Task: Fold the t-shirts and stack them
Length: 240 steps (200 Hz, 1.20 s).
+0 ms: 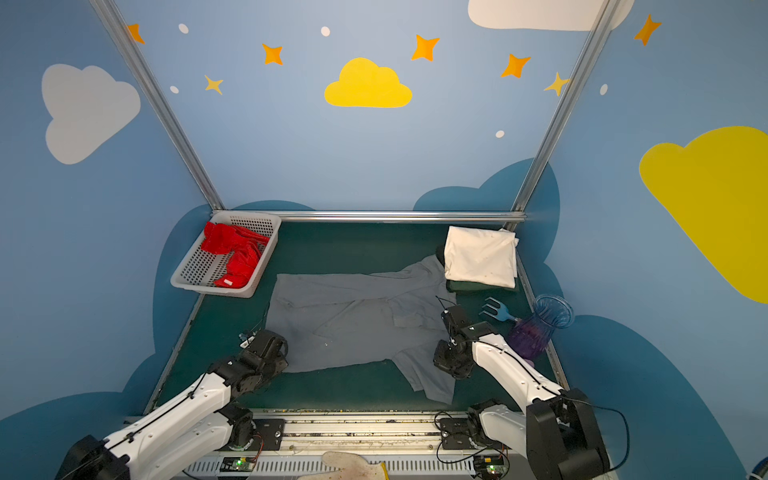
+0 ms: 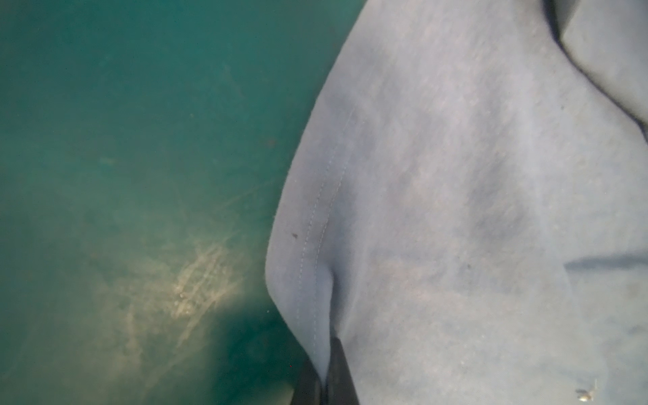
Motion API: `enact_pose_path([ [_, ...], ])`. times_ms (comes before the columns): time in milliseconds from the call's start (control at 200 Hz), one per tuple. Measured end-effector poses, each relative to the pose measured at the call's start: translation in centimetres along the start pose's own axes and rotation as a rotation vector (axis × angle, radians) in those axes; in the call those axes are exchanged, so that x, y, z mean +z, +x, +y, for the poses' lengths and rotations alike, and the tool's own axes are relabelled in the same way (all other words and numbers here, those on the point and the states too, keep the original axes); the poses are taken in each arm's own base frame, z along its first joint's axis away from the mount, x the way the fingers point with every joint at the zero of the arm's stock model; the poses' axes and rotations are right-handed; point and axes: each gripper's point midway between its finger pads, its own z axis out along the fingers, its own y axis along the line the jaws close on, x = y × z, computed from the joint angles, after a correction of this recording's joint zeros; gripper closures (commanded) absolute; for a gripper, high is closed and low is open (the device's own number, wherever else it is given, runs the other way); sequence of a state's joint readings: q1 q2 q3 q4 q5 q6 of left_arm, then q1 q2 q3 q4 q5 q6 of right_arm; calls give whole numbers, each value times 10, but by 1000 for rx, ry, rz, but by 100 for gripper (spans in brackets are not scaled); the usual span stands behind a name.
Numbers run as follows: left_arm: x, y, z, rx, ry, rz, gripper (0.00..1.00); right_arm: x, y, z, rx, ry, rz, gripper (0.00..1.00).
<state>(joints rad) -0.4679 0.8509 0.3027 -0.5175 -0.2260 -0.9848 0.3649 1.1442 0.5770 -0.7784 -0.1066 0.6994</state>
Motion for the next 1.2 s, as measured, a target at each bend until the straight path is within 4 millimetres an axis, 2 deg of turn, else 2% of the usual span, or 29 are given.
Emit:
enact_pose_path([
  [130,-2,0,0,1,4,-2,96,0,-2,-1,-5,10,-13,99],
  [365,-7,-4,-2,3,26,-18,96,-4,-3,-13,-1,79,-25,70],
  [651,-23,-16,-11,-3,89,-66,96,2,3,-20,-5,137,22,67],
  [821,-25,-18,-10,-4,93,-78,96,3,6,-20,-35,163,16,55],
  [1036,-29,-21,-12,3,94,-84,96,5,15,-27,-71,247,24,54],
  [1201,-37,-28,-18,0,123,-109,96,2,17,-33,-59,296,13,49],
])
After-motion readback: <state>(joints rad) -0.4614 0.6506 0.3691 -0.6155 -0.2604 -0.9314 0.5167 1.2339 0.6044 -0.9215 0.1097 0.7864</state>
